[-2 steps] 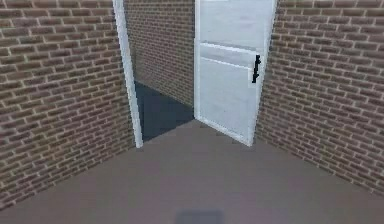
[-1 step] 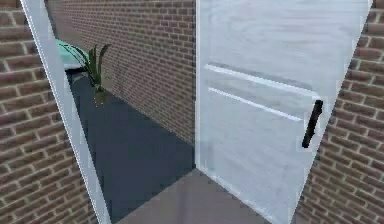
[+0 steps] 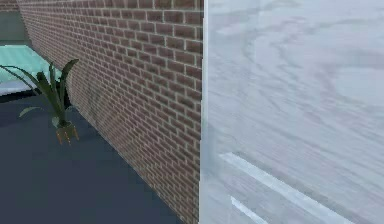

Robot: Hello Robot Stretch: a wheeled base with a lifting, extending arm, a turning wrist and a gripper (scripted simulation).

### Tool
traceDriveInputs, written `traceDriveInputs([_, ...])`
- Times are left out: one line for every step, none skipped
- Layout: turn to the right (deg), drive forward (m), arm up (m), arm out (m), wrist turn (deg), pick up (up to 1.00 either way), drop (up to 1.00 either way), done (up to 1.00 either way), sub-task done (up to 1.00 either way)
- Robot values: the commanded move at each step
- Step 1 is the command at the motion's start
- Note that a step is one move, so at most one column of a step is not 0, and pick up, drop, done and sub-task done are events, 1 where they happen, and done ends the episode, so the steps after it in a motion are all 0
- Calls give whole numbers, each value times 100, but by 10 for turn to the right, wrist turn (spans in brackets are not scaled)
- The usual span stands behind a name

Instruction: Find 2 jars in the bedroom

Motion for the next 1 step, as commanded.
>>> traceDriveInputs([0,10,0,0,0,0,0,0,0])
